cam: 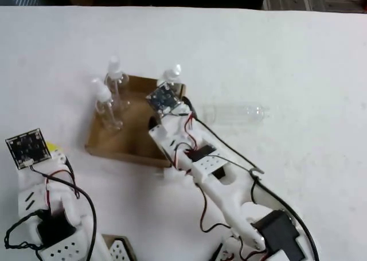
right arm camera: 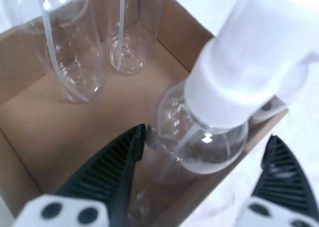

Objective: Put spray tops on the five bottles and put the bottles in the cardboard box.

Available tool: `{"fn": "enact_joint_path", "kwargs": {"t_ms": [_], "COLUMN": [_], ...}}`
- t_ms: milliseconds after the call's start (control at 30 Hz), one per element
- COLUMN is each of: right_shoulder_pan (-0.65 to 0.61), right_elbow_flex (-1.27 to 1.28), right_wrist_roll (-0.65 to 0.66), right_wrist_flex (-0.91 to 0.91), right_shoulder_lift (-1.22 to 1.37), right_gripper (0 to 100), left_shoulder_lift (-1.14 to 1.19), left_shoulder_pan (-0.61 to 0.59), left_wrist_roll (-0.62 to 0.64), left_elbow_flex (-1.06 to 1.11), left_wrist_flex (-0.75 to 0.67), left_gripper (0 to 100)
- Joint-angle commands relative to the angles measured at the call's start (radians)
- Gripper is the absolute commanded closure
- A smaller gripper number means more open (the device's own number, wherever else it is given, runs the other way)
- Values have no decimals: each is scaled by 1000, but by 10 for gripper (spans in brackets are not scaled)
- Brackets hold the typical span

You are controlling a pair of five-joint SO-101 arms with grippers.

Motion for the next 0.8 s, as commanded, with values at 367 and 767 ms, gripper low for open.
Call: {"fn": "enact_joint_path", "kwargs": {"t_ms": [367, 767], "right_shoulder_pan": [2, 76], "right_elbow_flex": [-8, 20], "right_wrist_roll": [-58, -58], "right_wrist_flex": [185, 496], "right_shoulder_lift": [-231, -541], "right_gripper": [684, 686], "left_shoulder_lift": [-8, -8], "left_shoulder_pan": [-4, 24], "left_wrist_roll": [9, 9], "left_elbow_flex": [-6, -5], "left_wrist_flex": [-29, -29], "left_gripper": [977, 977]}}
